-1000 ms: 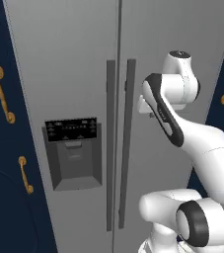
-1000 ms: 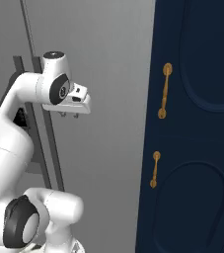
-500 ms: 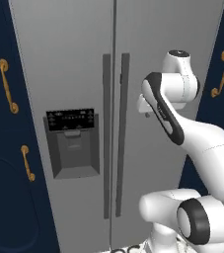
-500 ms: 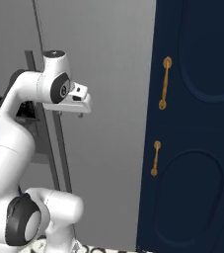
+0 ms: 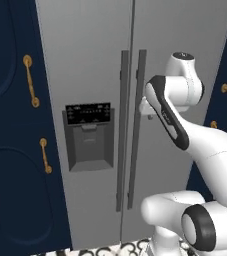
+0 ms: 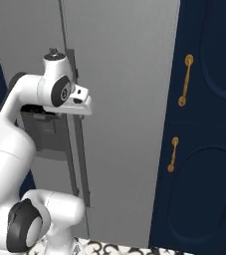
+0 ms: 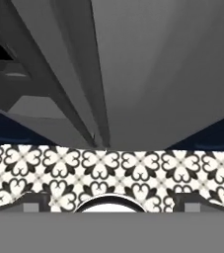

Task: Take the strawberry from the fridge and place it on top of the pancake, located on the dining counter.

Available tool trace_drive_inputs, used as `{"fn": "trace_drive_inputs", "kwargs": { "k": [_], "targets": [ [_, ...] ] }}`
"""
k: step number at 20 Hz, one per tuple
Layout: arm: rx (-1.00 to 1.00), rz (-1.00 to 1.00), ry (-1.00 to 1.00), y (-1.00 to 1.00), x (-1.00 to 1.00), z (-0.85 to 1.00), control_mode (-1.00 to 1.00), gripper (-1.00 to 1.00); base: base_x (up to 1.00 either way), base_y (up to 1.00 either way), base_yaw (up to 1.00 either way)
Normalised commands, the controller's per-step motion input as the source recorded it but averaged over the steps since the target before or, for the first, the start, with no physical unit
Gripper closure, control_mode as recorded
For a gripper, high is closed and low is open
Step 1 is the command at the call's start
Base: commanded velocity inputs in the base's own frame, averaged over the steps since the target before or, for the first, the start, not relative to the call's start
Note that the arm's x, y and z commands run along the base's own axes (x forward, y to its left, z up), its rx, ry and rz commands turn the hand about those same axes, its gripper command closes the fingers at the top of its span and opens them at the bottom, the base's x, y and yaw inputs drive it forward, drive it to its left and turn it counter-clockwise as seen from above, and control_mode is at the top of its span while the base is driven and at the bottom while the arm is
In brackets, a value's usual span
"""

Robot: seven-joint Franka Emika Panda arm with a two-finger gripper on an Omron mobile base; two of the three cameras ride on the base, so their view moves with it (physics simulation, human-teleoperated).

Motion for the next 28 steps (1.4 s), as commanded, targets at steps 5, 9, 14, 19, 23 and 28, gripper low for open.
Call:
{"fn": "trace_drive_inputs", "kwargs": {
  "k": [5,9,14,19,23,28],
  "targets": [
    [0.00,0.00,0.00,0.00,0.00,0.00,1.00,-1.00,-0.02,0.33,0.00],
    [0.00,0.00,0.00,0.00,0.00,0.00,1.00,-1.00,-0.32,0.00,0.00],
    [0.00,0.00,0.00,0.00,0.00,0.00,1.00,-1.00,-0.46,0.00,0.00],
    [0.00,0.01,-0.01,0.00,0.03,0.00,-1.00,-1.00,-0.01,0.00,0.00],
    [0.00,0.00,-0.30,-0.02,0.41,-0.16,-1.00,-1.00,0.00,0.00,0.00],
    [0.00,0.00,-0.22,0.00,0.80,-0.05,-1.00,-1.00,0.00,0.00,0.00]
  ]
}}
